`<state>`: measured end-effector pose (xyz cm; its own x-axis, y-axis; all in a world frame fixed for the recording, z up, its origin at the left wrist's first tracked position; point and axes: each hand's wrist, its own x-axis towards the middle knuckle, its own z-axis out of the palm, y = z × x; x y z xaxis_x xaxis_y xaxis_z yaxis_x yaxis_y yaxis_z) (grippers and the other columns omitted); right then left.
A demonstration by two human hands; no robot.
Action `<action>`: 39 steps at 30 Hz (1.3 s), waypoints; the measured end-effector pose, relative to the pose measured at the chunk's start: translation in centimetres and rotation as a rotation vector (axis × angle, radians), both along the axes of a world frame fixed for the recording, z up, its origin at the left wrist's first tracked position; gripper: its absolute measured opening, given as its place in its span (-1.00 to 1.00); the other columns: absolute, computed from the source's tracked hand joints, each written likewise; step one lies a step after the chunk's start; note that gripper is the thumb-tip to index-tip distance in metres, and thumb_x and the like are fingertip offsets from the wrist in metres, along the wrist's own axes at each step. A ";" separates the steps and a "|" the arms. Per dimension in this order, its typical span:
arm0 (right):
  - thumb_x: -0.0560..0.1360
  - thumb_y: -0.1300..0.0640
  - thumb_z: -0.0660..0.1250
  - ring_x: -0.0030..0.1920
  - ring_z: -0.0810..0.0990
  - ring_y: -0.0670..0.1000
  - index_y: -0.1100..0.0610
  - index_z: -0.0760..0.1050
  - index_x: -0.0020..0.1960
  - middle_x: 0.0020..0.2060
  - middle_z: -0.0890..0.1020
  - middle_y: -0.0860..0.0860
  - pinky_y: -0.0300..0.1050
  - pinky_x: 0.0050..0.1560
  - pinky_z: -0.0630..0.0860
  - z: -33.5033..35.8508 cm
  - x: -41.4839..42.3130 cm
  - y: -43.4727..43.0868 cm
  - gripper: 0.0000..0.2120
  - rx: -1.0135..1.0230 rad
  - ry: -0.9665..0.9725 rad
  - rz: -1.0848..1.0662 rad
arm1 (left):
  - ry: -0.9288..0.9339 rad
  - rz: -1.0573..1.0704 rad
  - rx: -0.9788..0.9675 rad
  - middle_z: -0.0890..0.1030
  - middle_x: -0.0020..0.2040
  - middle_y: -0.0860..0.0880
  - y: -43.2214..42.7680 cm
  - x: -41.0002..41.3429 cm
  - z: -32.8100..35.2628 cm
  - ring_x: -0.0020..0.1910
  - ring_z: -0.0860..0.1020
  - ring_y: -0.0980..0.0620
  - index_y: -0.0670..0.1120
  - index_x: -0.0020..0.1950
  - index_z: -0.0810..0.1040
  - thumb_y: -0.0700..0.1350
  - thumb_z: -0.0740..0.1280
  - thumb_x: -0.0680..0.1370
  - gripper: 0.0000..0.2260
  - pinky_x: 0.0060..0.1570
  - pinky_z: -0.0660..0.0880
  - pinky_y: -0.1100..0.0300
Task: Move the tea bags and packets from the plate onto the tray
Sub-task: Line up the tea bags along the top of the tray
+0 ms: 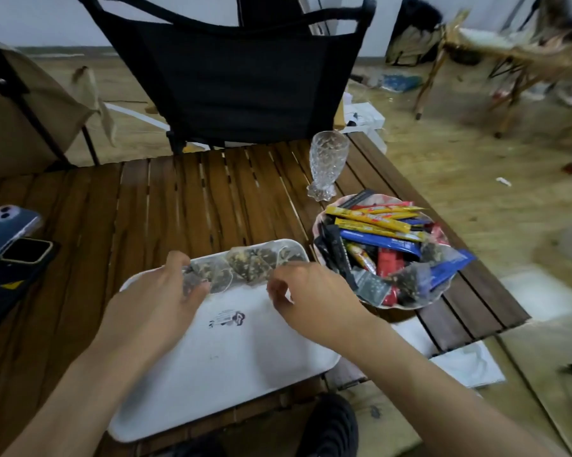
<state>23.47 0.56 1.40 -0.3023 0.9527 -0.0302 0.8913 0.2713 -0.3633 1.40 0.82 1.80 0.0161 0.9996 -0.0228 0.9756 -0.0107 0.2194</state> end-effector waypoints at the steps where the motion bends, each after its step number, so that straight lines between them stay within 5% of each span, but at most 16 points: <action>1: 0.55 0.07 0.25 -0.01 0.62 0.06 -0.02 0.57 0.04 -0.01 0.64 -0.05 0.01 -0.05 0.60 0.6 0.7 0.1 -0.86 0.007 -0.037 -0.033 | -0.008 -0.024 0.004 0.57 -0.12 0.09 -0.2 0.6 0.0 -0.15 0.54 0.03 0.07 0.31 0.36 0.22 0.20 0.61 -0.66 -0.27 0.46 0.10; 5: 0.53 0.00 0.33 0.02 0.61 0.05 -0.03 0.58 0.06 0.00 0.64 -0.05 -0.04 -0.06 0.59 2.8 4.2 0.2 -0.86 0.062 -0.174 -0.222 | -0.040 -0.079 0.006 0.64 0.00 0.09 -0.4 2.2 -0.4 -0.02 0.61 0.05 0.11 0.33 0.40 0.21 0.19 0.62 -0.67 -0.06 0.57 0.06; 11: 0.40 -0.01 0.48 0.11 0.54 0.14 0.02 0.50 0.17 0.12 0.52 0.05 0.05 0.02 0.57 5.8 11.0 0.0 -0.62 -0.035 -0.339 -0.510 | -0.051 -0.127 0.019 0.62 -0.12 0.15 0.3 2.9 -0.5 -0.08 0.60 0.06 0.13 0.24 0.44 0.18 0.22 0.61 -0.74 -0.14 0.56 0.07; 13: 0.43 0.08 0.43 0.05 0.57 0.10 -0.07 0.50 0.05 0.03 0.59 0.01 0.02 -0.01 0.59 5.8 12.3 0.2 -0.77 -0.131 -0.323 -0.502 | -0.054 -0.130 0.024 0.60 -0.18 0.17 0.6 3.0 -0.3 -0.15 0.59 0.10 0.14 0.22 0.43 0.18 0.23 0.61 -0.77 -0.19 0.57 0.09; 16: 0.43 0.24 0.34 -0.02 0.57 0.06 -0.16 0.46 -0.13 -0.18 0.62 -0.08 -0.06 -0.08 0.59 5.0 13.1 0.8 -0.73 -0.207 -0.269 -0.453 | -0.050 -0.133 0.033 0.58 -0.22 0.18 0.6 2.9 -0.3 -0.21 0.57 0.16 0.14 0.21 0.44 0.16 0.23 0.62 -0.79 -0.22 0.58 0.09; 19: 0.48 0.28 0.30 -0.18 0.56 0.00 -0.11 0.50 -0.15 -0.27 0.61 -0.07 -0.20 -0.20 0.47 4.4 12.8 1.4 -0.73 -0.166 -0.223 -0.436 | -0.063 -0.124 0.038 0.57 -0.22 0.18 0.6 2.8 -0.2 -0.20 0.55 0.16 0.16 0.21 0.44 0.16 0.21 0.62 -0.80 -0.28 0.51 0.14; 24: 0.42 0.26 0.39 -0.23 0.57 -0.07 -0.03 0.58 -0.06 -0.29 0.63 -0.11 -0.15 -0.18 0.52 4.7 11.9 1.7 -0.79 0.033 -0.071 -0.472 | -0.079 -0.103 0.033 0.57 -0.20 0.19 0.5 2.5 0.3 -0.16 0.55 0.16 0.19 0.17 0.43 0.17 0.22 0.63 -0.84 -0.25 0.55 0.11; 29: 0.38 0.29 0.41 -0.29 0.55 -0.12 0.02 0.65 -0.05 -0.32 0.60 -0.13 -0.38 -0.24 0.46 4.5 6.8 0.6 -0.77 0.114 0.199 -0.241 | -0.083 -0.096 0.039 0.58 -0.19 0.19 0.5 2.4 0.5 -0.18 0.55 0.15 0.19 0.14 0.43 0.16 0.23 0.62 -0.87 -0.26 0.55 0.11; 36: 0.43 0.21 0.44 -0.15 0.55 -0.09 -0.01 0.60 0.03 -0.14 0.57 -0.13 -0.06 -0.09 0.61 0.6 0.8 -0.9 -0.78 -0.004 0.229 0.112 | -0.117 -0.090 0.050 0.58 -0.20 0.19 0.2 1.8 0.5 -0.19 0.54 0.19 0.19 0.07 0.46 0.15 0.24 0.62 -0.91 -0.30 0.50 0.14; 39: 0.48 0.08 0.44 -0.14 0.60 -0.12 -0.01 0.56 0.11 -0.04 0.58 -0.16 -0.08 -0.09 0.61 0.7 0.9 -0.7 -0.78 -0.091 0.262 0.197 | -0.088 -0.075 0.067 0.58 -0.21 0.19 0.1 1.3 0.5 -0.19 0.56 0.18 0.18 0.06 0.50 0.15 0.24 0.62 -0.89 -0.24 0.56 0.12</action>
